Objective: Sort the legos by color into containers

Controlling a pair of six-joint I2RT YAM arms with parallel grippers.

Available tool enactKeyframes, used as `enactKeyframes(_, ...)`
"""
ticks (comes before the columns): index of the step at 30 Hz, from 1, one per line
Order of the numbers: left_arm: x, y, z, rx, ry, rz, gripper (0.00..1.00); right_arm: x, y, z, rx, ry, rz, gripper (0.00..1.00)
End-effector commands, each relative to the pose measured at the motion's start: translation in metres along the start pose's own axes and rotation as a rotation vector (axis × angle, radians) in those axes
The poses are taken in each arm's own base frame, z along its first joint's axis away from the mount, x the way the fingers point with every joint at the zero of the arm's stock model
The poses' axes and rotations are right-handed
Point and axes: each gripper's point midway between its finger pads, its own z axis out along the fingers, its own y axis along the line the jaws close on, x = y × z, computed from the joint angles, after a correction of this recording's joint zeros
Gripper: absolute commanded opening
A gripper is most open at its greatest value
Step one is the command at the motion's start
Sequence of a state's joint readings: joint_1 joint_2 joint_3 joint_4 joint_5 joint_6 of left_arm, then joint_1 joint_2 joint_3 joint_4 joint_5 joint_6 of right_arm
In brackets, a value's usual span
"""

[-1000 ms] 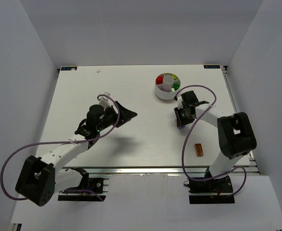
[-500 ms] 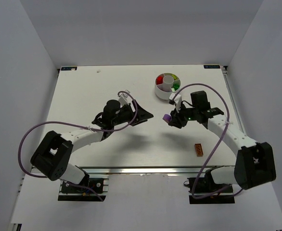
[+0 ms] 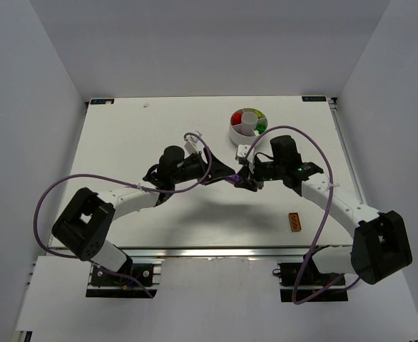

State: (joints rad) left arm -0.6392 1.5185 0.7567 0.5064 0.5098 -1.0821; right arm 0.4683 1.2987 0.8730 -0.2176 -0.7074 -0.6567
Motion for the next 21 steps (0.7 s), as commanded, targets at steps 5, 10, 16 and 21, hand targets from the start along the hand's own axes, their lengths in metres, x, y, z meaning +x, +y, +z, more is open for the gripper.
enactKeyframes(5,-0.003,-0.014,0.007,0.03,0.024,0.023,0.59,-0.042,-0.009,0.005,0.014,-0.095,-0.079,0.0)
enactKeyframes(10,-0.002,-0.015,0.01,0.036,0.041,0.027,0.41,-0.047,-0.01,0.007,0.021,-0.101,-0.076,0.0)
enactKeyframes(16,0.005,-0.011,0.012,0.016,0.086,0.037,0.19,-0.044,-0.012,0.007,0.037,-0.093,-0.062,0.0)
enactKeyframes(21,0.005,-0.014,0.01,0.019,0.092,0.061,0.0,-0.039,-0.019,0.006,0.088,-0.068,-0.034,0.56)
